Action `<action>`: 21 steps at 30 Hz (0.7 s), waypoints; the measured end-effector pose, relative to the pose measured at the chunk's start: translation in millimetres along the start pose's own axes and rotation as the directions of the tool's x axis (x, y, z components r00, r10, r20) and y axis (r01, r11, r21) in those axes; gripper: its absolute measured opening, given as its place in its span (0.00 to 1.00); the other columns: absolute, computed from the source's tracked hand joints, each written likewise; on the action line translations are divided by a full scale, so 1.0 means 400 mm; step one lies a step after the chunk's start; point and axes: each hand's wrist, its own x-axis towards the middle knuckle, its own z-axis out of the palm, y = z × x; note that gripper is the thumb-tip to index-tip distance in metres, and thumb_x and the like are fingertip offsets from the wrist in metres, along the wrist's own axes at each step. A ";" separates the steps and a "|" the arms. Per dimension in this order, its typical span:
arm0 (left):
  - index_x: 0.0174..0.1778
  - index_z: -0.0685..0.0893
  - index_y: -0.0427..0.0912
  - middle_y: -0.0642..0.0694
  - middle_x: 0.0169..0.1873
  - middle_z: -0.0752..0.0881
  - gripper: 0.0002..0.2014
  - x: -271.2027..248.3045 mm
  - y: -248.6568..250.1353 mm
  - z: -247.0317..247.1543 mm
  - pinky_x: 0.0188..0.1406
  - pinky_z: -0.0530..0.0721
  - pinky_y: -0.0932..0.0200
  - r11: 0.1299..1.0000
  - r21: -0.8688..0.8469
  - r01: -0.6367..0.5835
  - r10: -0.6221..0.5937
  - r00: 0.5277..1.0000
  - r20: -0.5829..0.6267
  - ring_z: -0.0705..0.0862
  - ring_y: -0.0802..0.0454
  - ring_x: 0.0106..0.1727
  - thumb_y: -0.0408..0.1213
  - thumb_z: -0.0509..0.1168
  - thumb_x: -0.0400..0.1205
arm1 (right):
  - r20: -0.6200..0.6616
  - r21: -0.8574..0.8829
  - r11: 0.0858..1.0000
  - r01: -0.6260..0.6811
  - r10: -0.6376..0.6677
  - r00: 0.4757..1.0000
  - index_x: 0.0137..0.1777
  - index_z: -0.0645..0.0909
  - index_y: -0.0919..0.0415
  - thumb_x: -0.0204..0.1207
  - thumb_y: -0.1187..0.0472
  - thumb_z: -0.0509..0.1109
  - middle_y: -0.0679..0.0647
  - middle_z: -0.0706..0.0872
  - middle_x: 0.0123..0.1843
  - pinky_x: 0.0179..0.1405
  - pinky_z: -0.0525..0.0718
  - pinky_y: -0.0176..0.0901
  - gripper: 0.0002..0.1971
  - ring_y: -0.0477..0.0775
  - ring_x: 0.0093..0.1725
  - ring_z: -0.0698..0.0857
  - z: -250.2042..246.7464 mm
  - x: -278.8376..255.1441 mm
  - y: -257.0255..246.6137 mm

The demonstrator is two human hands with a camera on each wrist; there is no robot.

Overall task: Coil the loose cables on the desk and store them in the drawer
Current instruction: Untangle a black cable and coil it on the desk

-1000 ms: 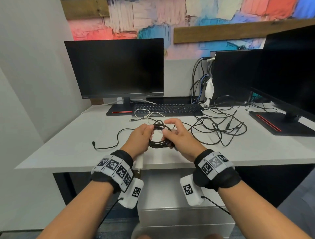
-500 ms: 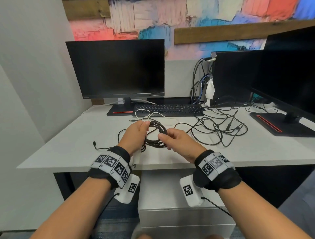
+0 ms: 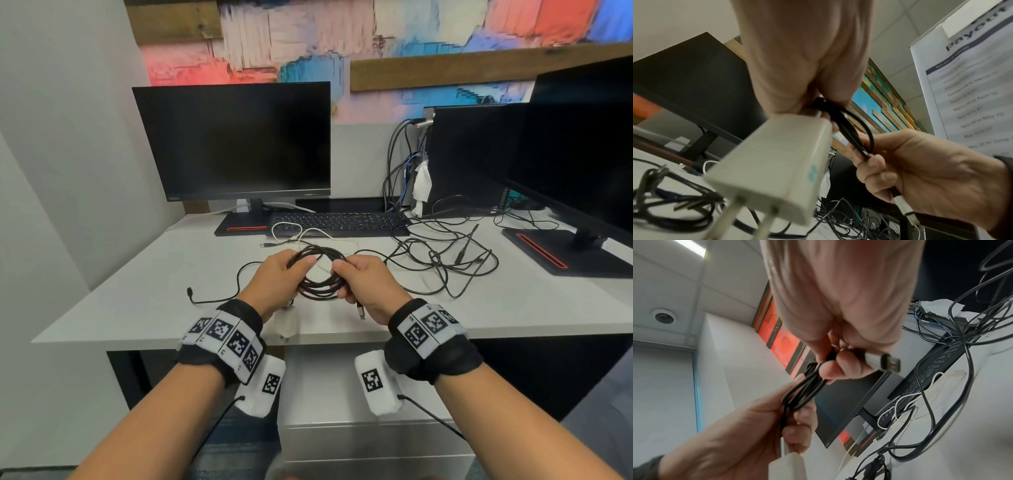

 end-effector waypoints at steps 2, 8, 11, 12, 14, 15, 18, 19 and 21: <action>0.46 0.82 0.40 0.45 0.30 0.82 0.12 -0.005 0.003 -0.005 0.24 0.73 0.63 0.996 -0.072 0.048 -0.043 0.997 0.060 0.78 0.53 0.28 0.45 0.63 0.82 | -0.018 0.050 0.999 0.010 -0.009 1.000 0.37 0.80 0.62 0.83 0.62 0.63 0.58 0.79 0.29 0.19 0.71 0.35 0.12 0.46 0.22 0.76 -0.005 0.001 -0.006; 0.40 0.79 0.45 0.48 0.34 0.85 0.13 -0.026 0.000 -0.013 0.36 0.77 0.63 0.994 -0.085 0.067 -0.055 0.989 0.134 0.84 0.54 0.38 0.50 0.62 0.82 | -0.042 0.183 0.983 -0.015 0.023 0.999 0.38 0.80 0.64 0.83 0.62 0.63 0.58 0.77 0.27 0.18 0.71 0.34 0.12 0.50 0.23 0.72 -0.026 0.009 -0.013; 0.40 0.80 0.44 0.50 0.29 0.74 0.14 -0.028 0.001 -0.008 0.32 0.75 0.62 0.993 -0.103 0.057 -0.051 0.997 0.064 0.76 0.53 0.31 0.50 0.60 0.83 | -0.019 0.186 0.982 -0.029 0.034 0.999 0.38 0.81 0.63 0.82 0.62 0.64 0.58 0.78 0.28 0.19 0.72 0.34 0.11 0.50 0.23 0.73 -0.021 0.008 -0.009; 0.43 0.82 0.43 0.51 0.29 0.73 0.14 -0.027 0.000 -0.009 0.32 0.75 0.62 0.993 -0.105 0.057 -0.052 0.998 0.044 0.74 0.53 0.31 0.49 0.60 0.84 | -0.002 0.188 0.981 -0.037 0.038 0.999 0.38 0.81 0.63 0.82 0.62 0.64 0.58 0.78 0.28 0.18 0.72 0.34 0.11 0.49 0.23 0.73 -0.018 0.006 -0.006; 0.44 0.84 0.43 0.51 0.29 0.72 0.12 -0.025 0.001 -0.015 0.32 0.75 0.62 0.987 -0.146 0.059 -0.056 0.998 0.024 0.73 0.53 0.32 0.46 0.60 0.84 | 0.039 0.184 0.981 -0.055 0.048 0.998 0.39 0.81 0.63 0.83 0.62 0.64 0.56 0.77 0.28 0.19 0.72 0.33 0.11 0.47 0.22 0.73 -0.011 0.001 -0.003; 0.43 0.83 0.44 0.51 0.28 0.72 0.11 -0.025 0.004 -0.018 0.31 0.74 0.63 0.985 -0.164 0.057 -0.054 0.998 0.020 0.73 0.53 0.32 0.44 0.60 0.84 | 0.059 0.171 0.983 -0.063 0.054 0.997 0.39 0.81 0.63 0.83 0.61 0.64 0.55 0.77 0.28 0.19 0.71 0.33 0.11 0.46 0.22 0.73 -0.008 -0.001 -0.001; 0.41 0.81 0.45 0.53 0.28 0.74 0.11 -0.026 0.011 -0.022 0.30 0.71 0.63 0.984 -0.175 0.040 -0.041 0.999 -0.002 0.72 0.55 0.31 0.42 0.58 0.85 | 0.101 0.114 0.990 -0.086 0.074 0.992 0.39 0.81 0.63 0.83 0.59 0.64 0.54 0.75 0.28 0.20 0.69 0.33 0.12 0.46 0.24 0.70 -0.002 -0.003 0.007; 0.40 0.79 0.45 0.54 0.27 0.75 0.11 -0.026 0.013 -0.021 0.30 0.71 0.62 0.984 -0.175 0.042 -0.044 0.999 -0.010 0.72 0.56 0.31 0.42 0.57 0.85 | 0.116 0.097 0.991 -0.095 0.083 0.990 0.39 0.81 0.63 0.83 0.58 0.64 0.53 0.75 0.28 0.20 0.69 0.33 0.13 0.46 0.24 0.70 0.000 -0.004 0.008; 0.38 0.76 0.45 0.53 0.27 0.74 0.12 -0.026 0.017 -0.019 0.29 0.70 0.62 0.982 -0.180 0.061 -0.063 0.998 -0.008 0.71 0.56 0.30 0.42 0.55 0.86 | 0.153 0.072 0.992 -0.107 0.095 0.984 0.39 0.81 0.62 0.83 0.58 0.64 0.53 0.76 0.29 0.19 0.69 0.32 0.13 0.45 0.24 0.70 0.007 -0.009 0.013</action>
